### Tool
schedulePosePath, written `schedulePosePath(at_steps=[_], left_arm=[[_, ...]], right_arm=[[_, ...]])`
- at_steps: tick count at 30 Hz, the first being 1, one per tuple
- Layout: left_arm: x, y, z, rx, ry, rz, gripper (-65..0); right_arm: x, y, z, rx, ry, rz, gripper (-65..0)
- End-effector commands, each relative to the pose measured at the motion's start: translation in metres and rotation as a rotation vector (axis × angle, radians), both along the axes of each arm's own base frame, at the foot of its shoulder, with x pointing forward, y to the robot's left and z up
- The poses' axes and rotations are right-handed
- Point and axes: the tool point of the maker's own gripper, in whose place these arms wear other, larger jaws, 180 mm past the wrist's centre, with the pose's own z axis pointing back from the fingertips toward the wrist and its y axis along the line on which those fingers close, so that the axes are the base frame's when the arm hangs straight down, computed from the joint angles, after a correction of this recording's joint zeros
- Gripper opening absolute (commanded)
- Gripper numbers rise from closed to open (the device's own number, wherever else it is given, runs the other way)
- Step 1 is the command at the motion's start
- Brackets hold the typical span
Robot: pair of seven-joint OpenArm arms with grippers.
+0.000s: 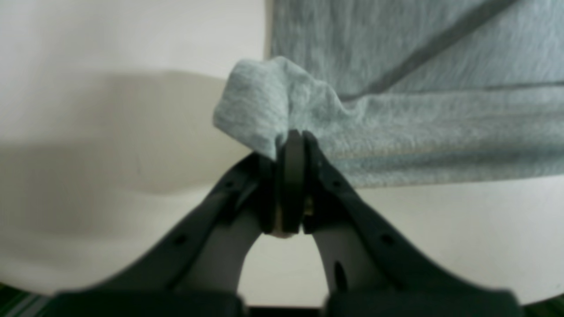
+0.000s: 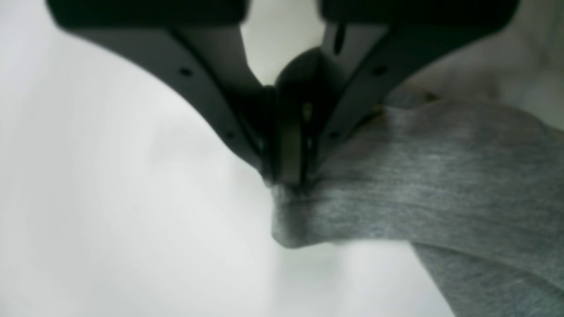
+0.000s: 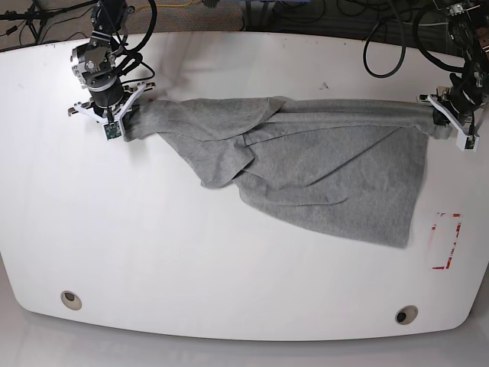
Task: Fold the T-shirt properly
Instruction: 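Hold the shirt edge taut between both grippers on the table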
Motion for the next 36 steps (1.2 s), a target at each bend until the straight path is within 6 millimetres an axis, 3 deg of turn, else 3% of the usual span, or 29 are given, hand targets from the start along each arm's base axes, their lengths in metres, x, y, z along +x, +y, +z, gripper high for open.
schedulePosePath(at_steps=[1, 12, 18, 26, 30, 36], left_arm=[[0.007, 0.006, 0.012, 0.027, -0.036, -0.008, -65.0], [0.007, 0.006, 0.012, 0.028, -0.038, -0.009, -65.0], [0.007, 0.004, 0.012, 0.025, -0.037, -0.009, -65.0], [0.007, 0.002, 0.011, 0.017, -0.038, -0.010, -65.0], [0.010, -0.010, 0.006, -0.024, -0.052, 0.000, -65.0], [0.014, -0.019, 0.004, -0.050, -0.066, 0.009, -65.0]], right_arm=[[0.007, -0.003, 0.010, -0.014, -0.040, 0.000, -64.8], [0.008, -0.003, 0.010, -0.013, -0.041, 0.000, -64.8], [0.024, -0.009, 0.015, -0.023, -0.062, 0.002, -64.8], [0.064, -0.029, 0.036, -0.062, -0.128, 0.008, -64.8], [0.084, -0.039, 0.046, -0.074, -0.154, 0.002, -64.8], [0.096, -0.041, 0.051, -0.069, -0.172, -0.002, -64.4]])
